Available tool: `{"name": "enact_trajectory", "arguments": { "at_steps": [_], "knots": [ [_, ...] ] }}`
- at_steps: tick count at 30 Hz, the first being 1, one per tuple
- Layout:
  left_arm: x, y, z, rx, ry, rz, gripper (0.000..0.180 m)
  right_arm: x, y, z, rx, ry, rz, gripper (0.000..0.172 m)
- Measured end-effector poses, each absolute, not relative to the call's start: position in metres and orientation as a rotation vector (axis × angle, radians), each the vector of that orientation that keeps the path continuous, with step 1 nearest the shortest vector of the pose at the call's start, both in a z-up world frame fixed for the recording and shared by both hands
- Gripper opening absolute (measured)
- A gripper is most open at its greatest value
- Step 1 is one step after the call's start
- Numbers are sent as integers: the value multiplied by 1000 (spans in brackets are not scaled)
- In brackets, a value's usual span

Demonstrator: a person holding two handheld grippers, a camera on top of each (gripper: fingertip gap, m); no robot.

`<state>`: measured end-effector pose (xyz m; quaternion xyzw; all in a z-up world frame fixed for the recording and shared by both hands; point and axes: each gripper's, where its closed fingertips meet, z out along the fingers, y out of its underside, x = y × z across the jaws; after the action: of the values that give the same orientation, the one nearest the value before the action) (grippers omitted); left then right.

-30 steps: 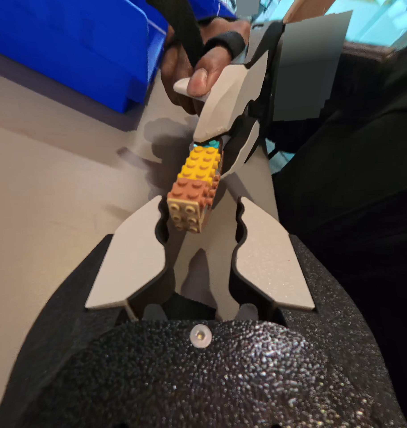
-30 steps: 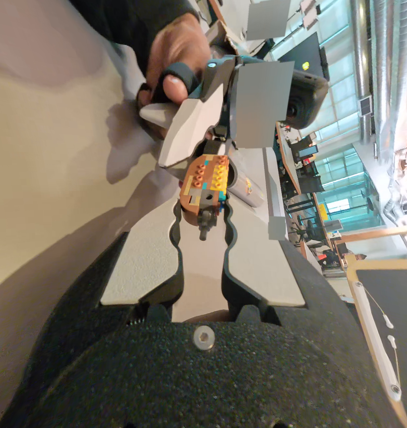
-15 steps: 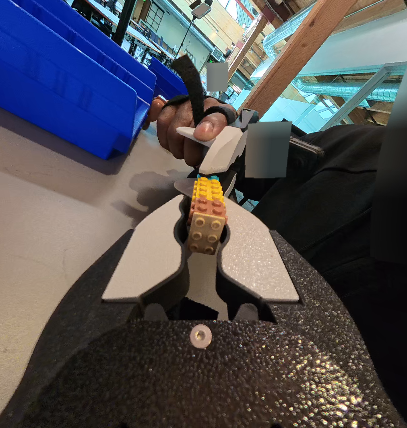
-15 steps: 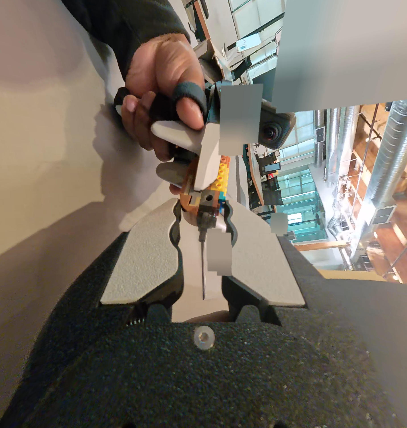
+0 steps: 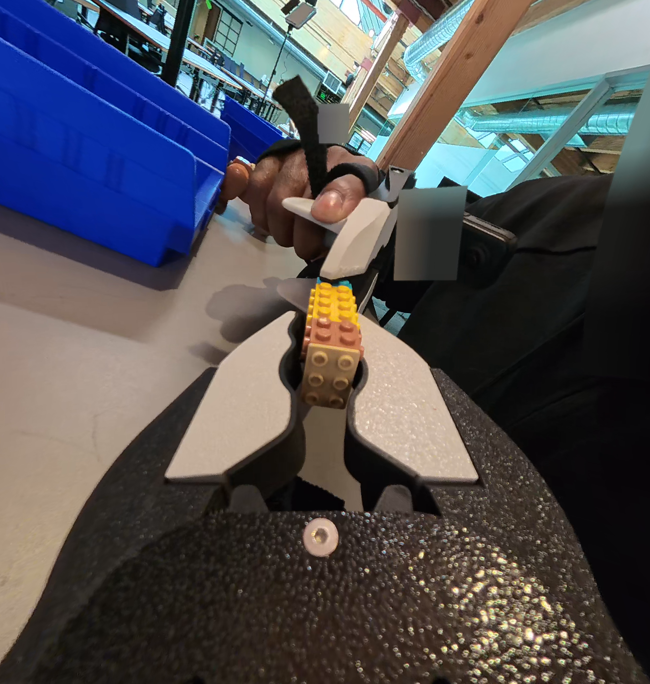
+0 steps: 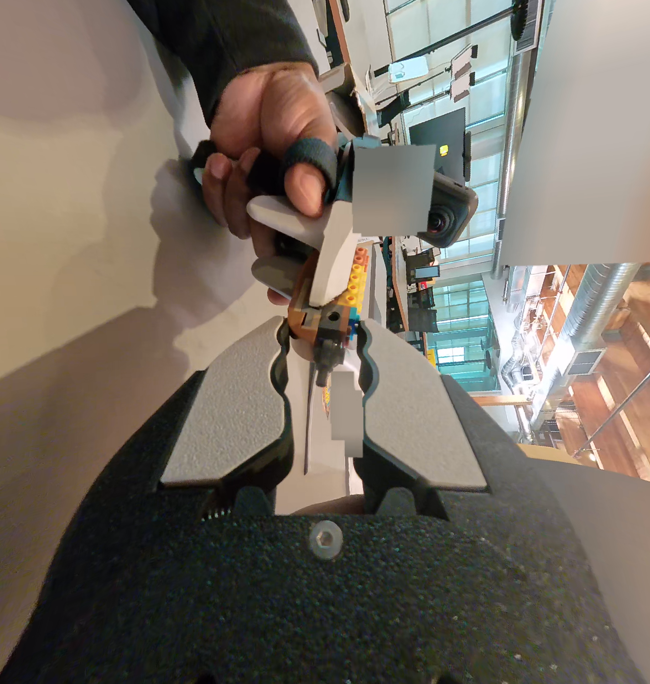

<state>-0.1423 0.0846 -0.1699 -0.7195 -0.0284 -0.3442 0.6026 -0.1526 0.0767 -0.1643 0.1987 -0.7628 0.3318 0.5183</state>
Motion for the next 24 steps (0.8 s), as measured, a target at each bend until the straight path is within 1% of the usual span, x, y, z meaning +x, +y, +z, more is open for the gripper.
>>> {"name": "enact_trajectory", "arguments": {
  "at_steps": [18,21,24],
  "knots": [
    [-138,84,-167,-1654,4,-777,21,-150,75,-160,466,-1818,844,35],
    [-140,84,-165,-1641,20,-719,21,-155,79,-154,398,-1772,876,47],
    [-147,82,-165,-1653,41,-608,21,-159,86,-155,278,-1846,963,50]
  ]
}}
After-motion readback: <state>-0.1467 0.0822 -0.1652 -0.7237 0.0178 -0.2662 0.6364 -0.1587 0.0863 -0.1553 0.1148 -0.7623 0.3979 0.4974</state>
